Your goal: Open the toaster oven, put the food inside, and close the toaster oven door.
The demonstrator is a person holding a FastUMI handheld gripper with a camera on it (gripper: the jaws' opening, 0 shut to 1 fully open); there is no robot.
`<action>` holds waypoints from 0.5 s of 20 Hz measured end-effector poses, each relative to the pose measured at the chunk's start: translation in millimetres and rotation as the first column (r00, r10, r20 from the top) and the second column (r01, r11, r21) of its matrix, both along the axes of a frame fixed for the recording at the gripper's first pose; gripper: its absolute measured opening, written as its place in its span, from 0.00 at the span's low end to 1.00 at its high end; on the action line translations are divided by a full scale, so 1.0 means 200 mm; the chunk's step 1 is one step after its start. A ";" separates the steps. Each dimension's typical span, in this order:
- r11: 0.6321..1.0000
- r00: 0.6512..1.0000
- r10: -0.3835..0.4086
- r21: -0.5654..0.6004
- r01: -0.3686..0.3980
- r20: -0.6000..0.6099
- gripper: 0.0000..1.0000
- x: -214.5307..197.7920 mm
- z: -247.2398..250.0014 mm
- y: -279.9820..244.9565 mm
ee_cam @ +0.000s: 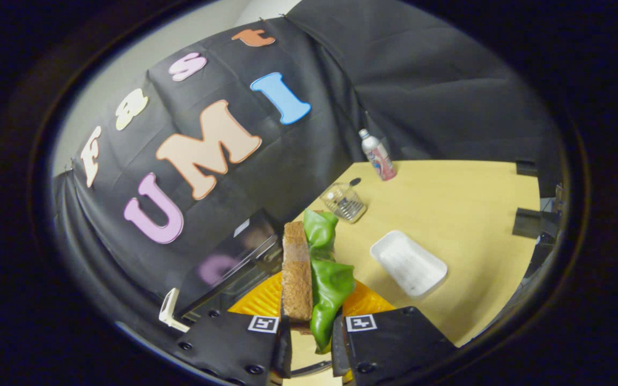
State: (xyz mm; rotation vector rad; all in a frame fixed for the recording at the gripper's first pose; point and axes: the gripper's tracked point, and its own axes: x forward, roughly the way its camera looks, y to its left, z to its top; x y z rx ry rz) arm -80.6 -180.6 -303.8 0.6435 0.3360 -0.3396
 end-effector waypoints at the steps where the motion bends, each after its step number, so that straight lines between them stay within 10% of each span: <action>1: 1.000 1.000 0.026 0.013 -0.026 -0.008 0.31 -0.01 -0.02 0.07; 10: 0.966 0.985 0.175 0.191 -0.172 -0.002 0.31 0.10 -0.23 0.61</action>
